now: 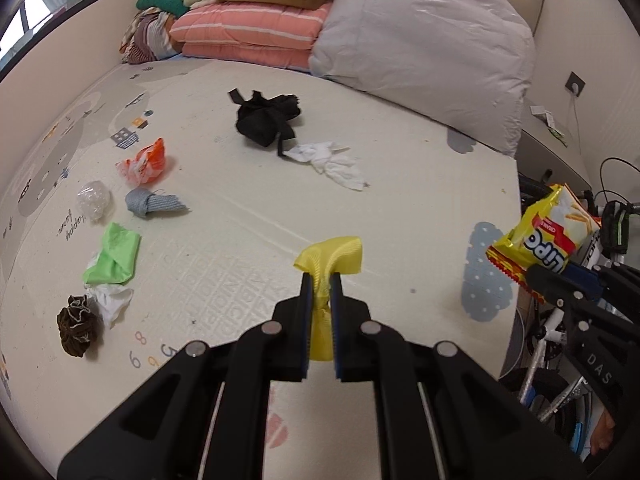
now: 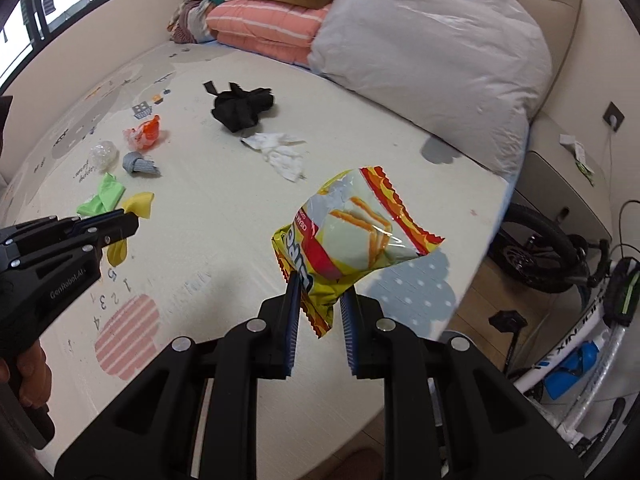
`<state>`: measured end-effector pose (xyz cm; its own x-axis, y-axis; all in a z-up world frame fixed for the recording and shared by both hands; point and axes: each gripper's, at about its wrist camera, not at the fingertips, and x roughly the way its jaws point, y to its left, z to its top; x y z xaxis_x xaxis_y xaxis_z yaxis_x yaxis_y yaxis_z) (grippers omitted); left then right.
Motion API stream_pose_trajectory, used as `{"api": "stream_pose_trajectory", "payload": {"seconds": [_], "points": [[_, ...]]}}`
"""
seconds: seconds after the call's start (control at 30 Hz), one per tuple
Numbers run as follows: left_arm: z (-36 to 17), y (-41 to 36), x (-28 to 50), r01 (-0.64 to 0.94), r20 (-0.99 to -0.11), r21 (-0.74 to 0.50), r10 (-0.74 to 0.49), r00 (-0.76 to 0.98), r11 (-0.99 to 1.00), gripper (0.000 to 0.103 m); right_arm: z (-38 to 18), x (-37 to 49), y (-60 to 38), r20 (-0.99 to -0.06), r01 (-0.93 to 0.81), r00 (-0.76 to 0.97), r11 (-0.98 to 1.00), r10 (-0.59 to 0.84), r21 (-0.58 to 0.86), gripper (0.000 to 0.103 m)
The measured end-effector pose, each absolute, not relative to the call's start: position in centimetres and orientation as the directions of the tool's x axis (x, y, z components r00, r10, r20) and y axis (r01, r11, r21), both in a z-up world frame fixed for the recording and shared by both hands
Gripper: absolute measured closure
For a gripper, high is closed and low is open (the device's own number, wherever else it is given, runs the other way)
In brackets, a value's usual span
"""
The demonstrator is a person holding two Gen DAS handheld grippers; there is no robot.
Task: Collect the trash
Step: 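Carry both items to the grey bin and open both tools over it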
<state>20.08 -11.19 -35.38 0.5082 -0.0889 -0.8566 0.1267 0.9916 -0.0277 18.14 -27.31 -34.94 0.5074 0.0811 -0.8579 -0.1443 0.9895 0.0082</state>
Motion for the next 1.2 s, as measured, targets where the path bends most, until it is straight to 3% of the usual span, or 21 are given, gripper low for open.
{"api": "stream_pose_trajectory", "payload": {"seconds": [0.33,0.57,0.97,1.03,1.1,1.17,1.2], "points": [[-35.9,-27.3,17.0,0.295,-0.857,-0.101,-0.234,0.46,0.95,0.094,-35.0,12.1,-43.0,-0.866,0.029,0.498,0.999,-0.049,-0.039,0.085],[-38.3,-37.5,14.7,0.419,-0.867,-0.136,-0.313,0.388,0.898,0.094,-37.3,9.3,-50.5,-0.88,0.099,0.471,0.995,-0.058,-0.013,0.085],[-44.6,-44.6,13.7,0.512,-0.887,-0.135,-0.333,0.319,0.848,0.09,-41.9,7.2,-55.8,-0.906,0.128,0.421,0.991,-0.025,0.032,0.085],[-45.1,-45.0,13.7,0.51,-0.889,-0.146,-0.339,0.307,0.848,0.082,-42.4,7.2,-56.2,-0.909,0.127,0.417,0.991,-0.019,0.038,0.085],[-45.4,-45.0,13.8,0.503,-0.888,-0.154,-0.342,0.306,0.851,0.053,-42.7,7.2,-56.3,-0.91,0.125,0.414,0.991,-0.012,0.043,0.085],[-45.4,-45.1,13.7,0.497,-0.884,-0.149,-0.34,0.32,0.855,0.042,-42.9,7.4,-56.4,-0.912,0.122,0.411,0.991,-0.007,0.047,0.085],[-45.5,-45.1,13.7,0.498,-0.885,-0.143,-0.335,0.323,0.855,0.042,-43.0,7.4,-56.4,-0.912,0.121,0.41,0.992,-0.006,0.048,0.085]]}}
